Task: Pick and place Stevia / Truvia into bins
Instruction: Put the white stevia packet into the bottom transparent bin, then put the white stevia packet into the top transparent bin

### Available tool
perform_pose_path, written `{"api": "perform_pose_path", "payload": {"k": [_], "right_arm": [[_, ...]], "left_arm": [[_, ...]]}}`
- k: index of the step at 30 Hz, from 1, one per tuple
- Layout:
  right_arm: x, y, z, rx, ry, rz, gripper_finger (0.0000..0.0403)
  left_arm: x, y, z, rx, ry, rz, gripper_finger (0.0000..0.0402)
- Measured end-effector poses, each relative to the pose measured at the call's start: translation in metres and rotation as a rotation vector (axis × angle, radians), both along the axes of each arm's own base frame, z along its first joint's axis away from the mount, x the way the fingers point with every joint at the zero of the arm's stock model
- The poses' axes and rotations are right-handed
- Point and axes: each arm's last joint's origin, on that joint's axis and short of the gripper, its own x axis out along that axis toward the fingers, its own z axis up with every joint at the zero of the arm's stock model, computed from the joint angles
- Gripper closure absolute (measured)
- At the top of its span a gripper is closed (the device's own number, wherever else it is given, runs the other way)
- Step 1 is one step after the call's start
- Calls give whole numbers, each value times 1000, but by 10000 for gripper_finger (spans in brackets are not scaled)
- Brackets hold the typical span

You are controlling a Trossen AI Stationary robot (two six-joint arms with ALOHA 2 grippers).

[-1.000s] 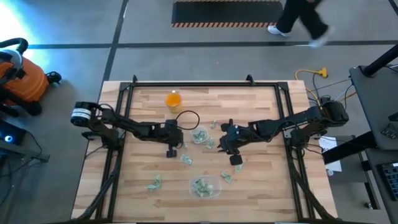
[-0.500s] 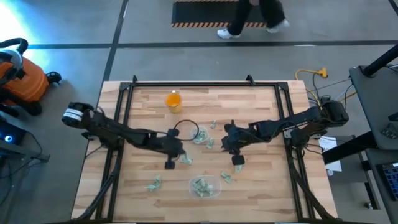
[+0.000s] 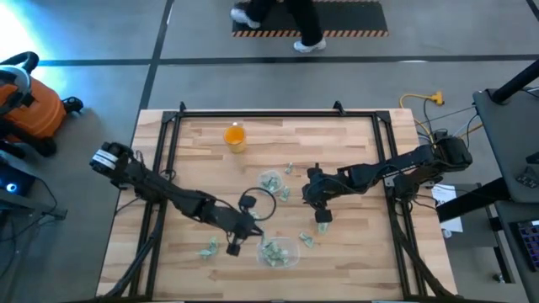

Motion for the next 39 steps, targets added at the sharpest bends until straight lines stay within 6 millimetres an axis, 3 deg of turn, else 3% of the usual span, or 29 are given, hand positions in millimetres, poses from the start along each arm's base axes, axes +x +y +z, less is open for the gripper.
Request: {"api": "perform_pose_path", "payload": {"k": [6, 17, 22, 33, 39], "right_arm": [[-2, 0, -4, 9, 13, -14, 344], [-10, -1, -17, 23, 21, -32, 344], [-10, -1, -17, 24, 20, -34, 344], [-10, -1, -17, 27, 18, -32, 344], [-13, 4, -18, 143, 58, 59, 344]], "left_arm": [[24, -21, 2, 32, -18, -50, 400], [59, -41, -24, 21, 93, -150, 396], [60, -41, -22, 42, 96, -156, 389], [57, -38, -15, 66, 91, -119, 268], [44, -32, -5, 77, 184, -75, 250]]}}
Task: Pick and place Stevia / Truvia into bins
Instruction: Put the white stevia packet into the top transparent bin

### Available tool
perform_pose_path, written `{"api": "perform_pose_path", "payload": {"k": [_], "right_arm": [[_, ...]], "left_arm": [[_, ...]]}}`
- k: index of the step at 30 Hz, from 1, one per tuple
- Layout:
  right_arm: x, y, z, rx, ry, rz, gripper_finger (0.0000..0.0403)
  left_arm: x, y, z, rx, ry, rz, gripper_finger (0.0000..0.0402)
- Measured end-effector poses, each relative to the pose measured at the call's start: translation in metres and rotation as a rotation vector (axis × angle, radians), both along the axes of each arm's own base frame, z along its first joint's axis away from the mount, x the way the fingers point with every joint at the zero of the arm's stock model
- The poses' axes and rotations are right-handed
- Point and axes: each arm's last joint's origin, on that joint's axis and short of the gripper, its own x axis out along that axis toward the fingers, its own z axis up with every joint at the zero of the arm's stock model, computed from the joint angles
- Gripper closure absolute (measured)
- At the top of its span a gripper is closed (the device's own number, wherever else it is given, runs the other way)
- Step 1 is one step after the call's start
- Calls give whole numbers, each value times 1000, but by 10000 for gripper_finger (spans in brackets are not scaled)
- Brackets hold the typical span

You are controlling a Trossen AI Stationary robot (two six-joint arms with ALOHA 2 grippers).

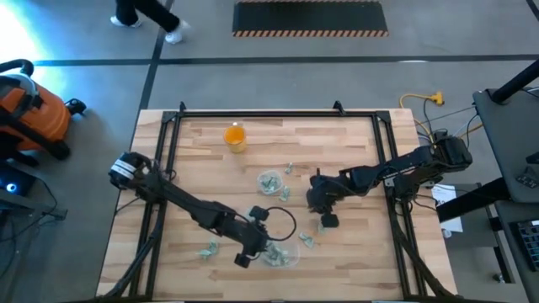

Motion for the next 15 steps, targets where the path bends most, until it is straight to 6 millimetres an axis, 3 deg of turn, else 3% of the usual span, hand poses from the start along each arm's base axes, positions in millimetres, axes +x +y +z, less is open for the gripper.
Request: {"api": "perform_pose_path", "payload": {"k": [6, 15], "right_arm": [[-8, 8, -3, 137, 92, 101, 342], [-17, 27, -5, 150, 168, 167, 332]], "left_arm": [[-13, 4, 12, 35, 33, 90, 249], [-21, 2, 18, 68, 14, 112, 249]]}}
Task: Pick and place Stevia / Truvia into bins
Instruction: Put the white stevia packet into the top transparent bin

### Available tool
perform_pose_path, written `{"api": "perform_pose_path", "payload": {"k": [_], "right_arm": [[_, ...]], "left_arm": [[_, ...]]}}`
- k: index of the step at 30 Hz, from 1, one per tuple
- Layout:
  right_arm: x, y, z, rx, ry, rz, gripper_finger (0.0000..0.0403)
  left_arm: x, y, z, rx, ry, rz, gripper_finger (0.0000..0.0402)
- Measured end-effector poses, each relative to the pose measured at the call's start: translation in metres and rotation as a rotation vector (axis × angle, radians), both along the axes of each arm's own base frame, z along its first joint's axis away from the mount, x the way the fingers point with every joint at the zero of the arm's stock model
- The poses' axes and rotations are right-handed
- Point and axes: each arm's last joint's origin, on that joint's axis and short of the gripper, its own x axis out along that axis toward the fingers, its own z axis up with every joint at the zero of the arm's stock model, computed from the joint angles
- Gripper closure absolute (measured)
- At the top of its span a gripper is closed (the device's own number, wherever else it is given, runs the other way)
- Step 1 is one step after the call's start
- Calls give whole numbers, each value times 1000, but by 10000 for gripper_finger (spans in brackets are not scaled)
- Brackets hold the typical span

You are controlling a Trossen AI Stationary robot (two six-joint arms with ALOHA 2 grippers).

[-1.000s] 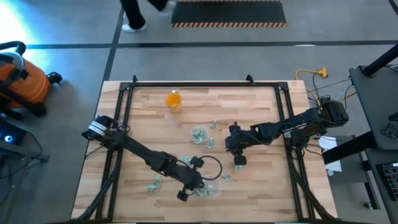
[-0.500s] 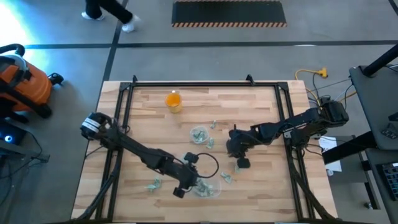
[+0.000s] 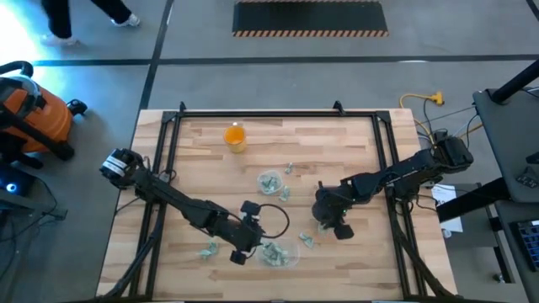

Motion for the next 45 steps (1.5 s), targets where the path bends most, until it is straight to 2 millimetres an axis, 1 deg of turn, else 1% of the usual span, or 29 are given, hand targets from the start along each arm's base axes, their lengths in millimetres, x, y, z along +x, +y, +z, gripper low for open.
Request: {"api": "perform_pose_path", "payload": {"k": [2, 7, 11, 16, 22, 28, 35, 38, 41, 45], "right_arm": [[-1, 5, 0, -23, -9, 20, 334], [-4, 16, -2, -160, -53, 58, 339], [-6, 22, -2, -229, -76, 71, 337], [-8, 28, -2, -261, -87, 83, 335], [-8, 30, -3, -274, -107, 78, 335], [-8, 29, -8, -270, -157, 44, 306], [-11, 28, -12, -255, -129, 8, 254], [-11, 28, -12, -253, -136, 8, 238], [-11, 28, -12, -253, -138, 10, 230], [-10, 28, -18, -258, -119, 10, 227]], "left_arm": [[0, 1, 0, 12, 1, 11, 249], [0, 1, -1, 17, 3, 14, 249], [0, 1, -1, 26, -2, 23, 249], [0, 1, -1, 28, 0, 26, 249], [-1, 2, -2, 32, 6, 25, 249], [-1, 2, -2, 31, 7, 25, 249], [-1, 1, -2, 31, 7, 25, 249], [-1, 1, -2, 31, 7, 25, 249], [-1, 2, -2, 31, 7, 25, 249], [-1, 2, -2, 30, 8, 25, 249]]}}
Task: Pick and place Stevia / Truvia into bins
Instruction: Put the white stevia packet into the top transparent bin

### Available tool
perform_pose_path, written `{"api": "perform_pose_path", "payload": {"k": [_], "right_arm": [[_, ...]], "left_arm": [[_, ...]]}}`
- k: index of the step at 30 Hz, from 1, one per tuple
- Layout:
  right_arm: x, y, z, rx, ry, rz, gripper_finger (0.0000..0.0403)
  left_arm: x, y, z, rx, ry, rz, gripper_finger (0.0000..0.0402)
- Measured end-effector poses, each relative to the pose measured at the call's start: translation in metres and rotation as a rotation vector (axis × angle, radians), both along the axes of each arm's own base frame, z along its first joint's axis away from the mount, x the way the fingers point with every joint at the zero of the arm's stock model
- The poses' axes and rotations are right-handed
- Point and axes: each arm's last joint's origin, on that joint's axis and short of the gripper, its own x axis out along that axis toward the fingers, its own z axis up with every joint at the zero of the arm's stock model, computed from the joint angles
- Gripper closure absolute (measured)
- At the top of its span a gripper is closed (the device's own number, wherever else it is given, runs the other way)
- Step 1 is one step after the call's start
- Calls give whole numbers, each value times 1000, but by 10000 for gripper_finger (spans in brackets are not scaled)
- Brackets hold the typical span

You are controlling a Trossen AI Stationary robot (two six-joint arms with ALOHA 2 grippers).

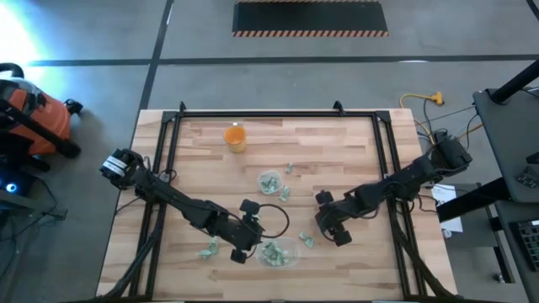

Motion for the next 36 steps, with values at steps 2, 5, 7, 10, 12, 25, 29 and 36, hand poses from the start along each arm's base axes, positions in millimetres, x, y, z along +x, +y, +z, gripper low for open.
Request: {"api": "perform_pose_path", "payload": {"k": [2, 5, 7, 10, 12, 25, 29, 36], "right_arm": [[1, 0, -5, -6, 16, -1, 227], [3, 1, -11, -12, 35, -3, 227], [4, 1, -13, -13, 42, -6, 227], [4, 1, -14, -14, 46, -8, 233], [4, 1, -14, -14, 46, -8, 244], [7, 2, -12, -40, 27, 5, 381], [9, 3, -8, -42, 20, 12, 393], [15, 3, 10, -77, -50, 0, 394]], "left_arm": [[0, 0, 0, 0, 0, 0, 249], [0, 0, -1, 1, 2, -1, 249], [-1, 0, -2, 2, 5, -1, 249], [-2, 1, -4, 6, 12, -1, 249], [-2, 1, -5, 7, 15, 0, 249], [-4, 2, -8, 12, 24, 1, 249], [-4, 2, -9, 13, 26, 0, 249], [-7, 4, -7, 12, 38, 11, 249]]}}
